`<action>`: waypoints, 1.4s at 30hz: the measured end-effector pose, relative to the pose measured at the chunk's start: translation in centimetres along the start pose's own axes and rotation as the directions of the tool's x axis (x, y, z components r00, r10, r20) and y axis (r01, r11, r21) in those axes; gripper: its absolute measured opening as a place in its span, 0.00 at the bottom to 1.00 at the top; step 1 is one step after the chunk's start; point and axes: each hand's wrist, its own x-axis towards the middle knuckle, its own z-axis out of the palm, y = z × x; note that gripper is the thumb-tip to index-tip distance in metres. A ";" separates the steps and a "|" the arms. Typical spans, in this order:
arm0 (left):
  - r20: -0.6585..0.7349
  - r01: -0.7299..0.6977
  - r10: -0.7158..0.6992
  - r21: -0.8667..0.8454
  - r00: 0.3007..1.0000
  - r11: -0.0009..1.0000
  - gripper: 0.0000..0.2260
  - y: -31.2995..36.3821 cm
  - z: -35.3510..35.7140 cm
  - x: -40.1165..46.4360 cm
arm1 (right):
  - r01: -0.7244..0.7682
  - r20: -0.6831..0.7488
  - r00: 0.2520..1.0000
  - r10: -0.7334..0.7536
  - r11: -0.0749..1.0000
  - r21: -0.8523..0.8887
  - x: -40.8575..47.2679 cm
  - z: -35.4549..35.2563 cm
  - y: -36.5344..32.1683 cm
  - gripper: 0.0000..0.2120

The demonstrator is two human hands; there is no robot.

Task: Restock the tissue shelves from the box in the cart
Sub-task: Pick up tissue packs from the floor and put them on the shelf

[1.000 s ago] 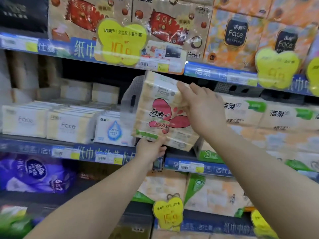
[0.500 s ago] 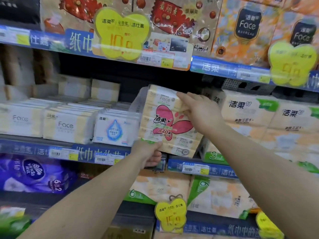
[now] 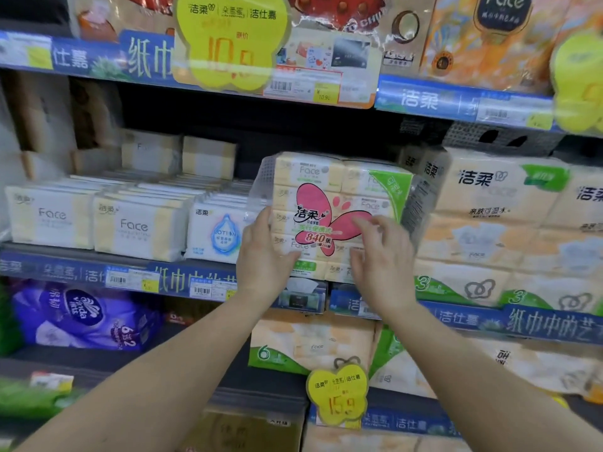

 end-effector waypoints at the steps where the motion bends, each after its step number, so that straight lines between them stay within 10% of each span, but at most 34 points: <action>1: 0.012 0.003 -0.003 0.000 1.000 1.000 0.38 0.0 0.3 0.0 | -0.024 0.046 0.999 0.023 0.999 0.024 -1.3 0.3 0.1 0.27; 25: 0.136 -0.058 0.030 0.204 0.990 0.977 0.42 0.2 2.7 1.4 | -0.192 0.653 0.743 0.146 0.981 0.000 -2.0 1.9 1.7 0.26; 36: 0.098 -0.160 0.144 0.179 0.985 0.971 0.29 -0.3 3.4 0.7 | -0.136 0.674 0.726 0.139 0.989 -0.057 -2.0 1.4 1.6 0.27; 42: 0.298 -0.195 0.127 0.213 0.946 0.957 0.34 -0.1 3.9 1.2 | -0.144 0.666 0.731 0.146 0.988 -0.058 -2.2 1.5 1.6 0.27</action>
